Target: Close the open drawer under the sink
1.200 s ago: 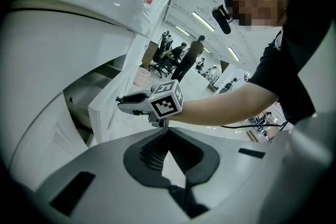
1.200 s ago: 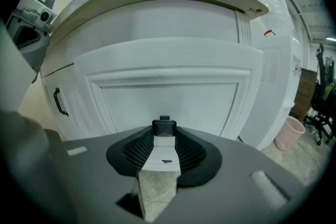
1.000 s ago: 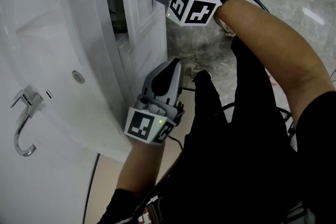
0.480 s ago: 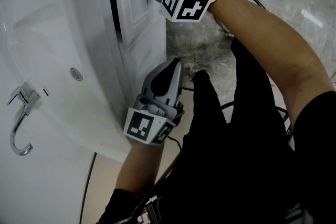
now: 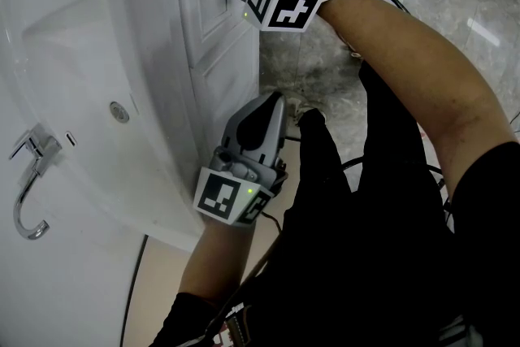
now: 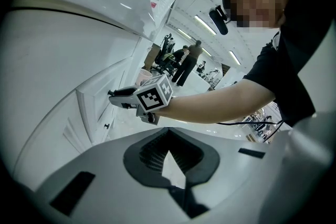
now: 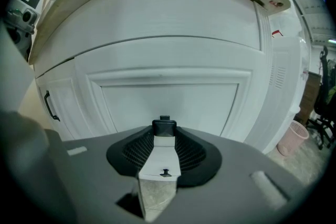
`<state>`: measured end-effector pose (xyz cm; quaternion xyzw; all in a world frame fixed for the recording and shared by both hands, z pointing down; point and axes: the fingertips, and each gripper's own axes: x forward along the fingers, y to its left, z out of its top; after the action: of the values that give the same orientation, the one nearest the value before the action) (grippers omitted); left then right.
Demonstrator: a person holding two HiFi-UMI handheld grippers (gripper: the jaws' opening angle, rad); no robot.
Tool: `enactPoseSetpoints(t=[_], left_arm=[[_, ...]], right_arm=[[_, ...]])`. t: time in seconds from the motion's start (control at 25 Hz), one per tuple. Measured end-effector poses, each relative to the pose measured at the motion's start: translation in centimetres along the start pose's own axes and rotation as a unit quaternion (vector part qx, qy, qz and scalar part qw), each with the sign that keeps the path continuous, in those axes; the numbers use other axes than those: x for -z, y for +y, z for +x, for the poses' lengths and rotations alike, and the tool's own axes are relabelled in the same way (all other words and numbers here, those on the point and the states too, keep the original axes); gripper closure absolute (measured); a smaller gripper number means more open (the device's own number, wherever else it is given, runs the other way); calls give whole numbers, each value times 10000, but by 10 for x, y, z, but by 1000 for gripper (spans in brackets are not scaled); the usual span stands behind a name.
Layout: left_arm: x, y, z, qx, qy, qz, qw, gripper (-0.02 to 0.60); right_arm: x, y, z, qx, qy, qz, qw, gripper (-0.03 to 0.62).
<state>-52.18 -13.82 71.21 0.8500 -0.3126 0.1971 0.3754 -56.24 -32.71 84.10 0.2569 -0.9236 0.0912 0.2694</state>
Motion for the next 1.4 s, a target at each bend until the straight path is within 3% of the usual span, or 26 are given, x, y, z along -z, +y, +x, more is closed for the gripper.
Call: enactPoseSetpoints(t=[0.52, 0.96, 1.16, 1.4], left_arm=[[3, -1, -11, -22, 111, 112, 9999, 589], [-11, -5, -29, -121, -107, 55, 9999, 589], [-33, -16, -50, -130, -378, 125, 9991, 589], [-60, -30, -84, -310, -628, 176, 9974, 589]], right_arm=[[-2, -1, 4, -4, 70, 157, 9999, 473], [3, 6, -3, 57, 256, 299, 9992, 462], [18, 9, -36, 202, 525, 445, 9974, 462], [7, 19, -99, 311, 454, 885, 9946, 481]])
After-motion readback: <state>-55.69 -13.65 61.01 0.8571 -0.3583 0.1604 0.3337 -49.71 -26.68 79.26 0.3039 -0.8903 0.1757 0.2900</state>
